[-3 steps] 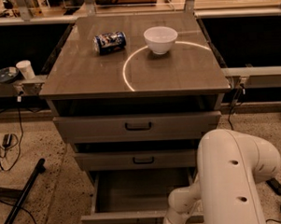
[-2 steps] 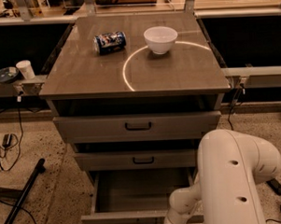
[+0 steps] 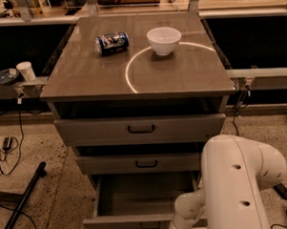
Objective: Close bottom drawer
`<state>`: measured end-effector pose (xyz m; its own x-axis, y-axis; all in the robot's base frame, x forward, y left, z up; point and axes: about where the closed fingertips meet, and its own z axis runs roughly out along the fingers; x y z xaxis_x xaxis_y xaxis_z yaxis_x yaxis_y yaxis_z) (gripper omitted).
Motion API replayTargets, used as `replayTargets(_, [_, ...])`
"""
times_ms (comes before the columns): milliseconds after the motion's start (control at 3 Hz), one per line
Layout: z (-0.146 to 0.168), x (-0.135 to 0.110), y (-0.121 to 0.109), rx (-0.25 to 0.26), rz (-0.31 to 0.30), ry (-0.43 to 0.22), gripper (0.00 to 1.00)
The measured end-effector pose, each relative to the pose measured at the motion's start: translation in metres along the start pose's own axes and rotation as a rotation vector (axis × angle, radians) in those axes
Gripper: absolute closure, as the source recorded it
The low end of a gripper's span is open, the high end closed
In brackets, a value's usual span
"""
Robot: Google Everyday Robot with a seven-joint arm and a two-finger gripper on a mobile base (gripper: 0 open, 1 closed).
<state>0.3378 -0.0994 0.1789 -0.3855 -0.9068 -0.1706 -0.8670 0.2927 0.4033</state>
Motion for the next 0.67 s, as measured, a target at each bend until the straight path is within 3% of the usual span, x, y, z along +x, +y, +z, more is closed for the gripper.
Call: replayTargets(667, [-0.001, -0.021, -0.031, 0.007, -0.053, -0.009, 0.0])
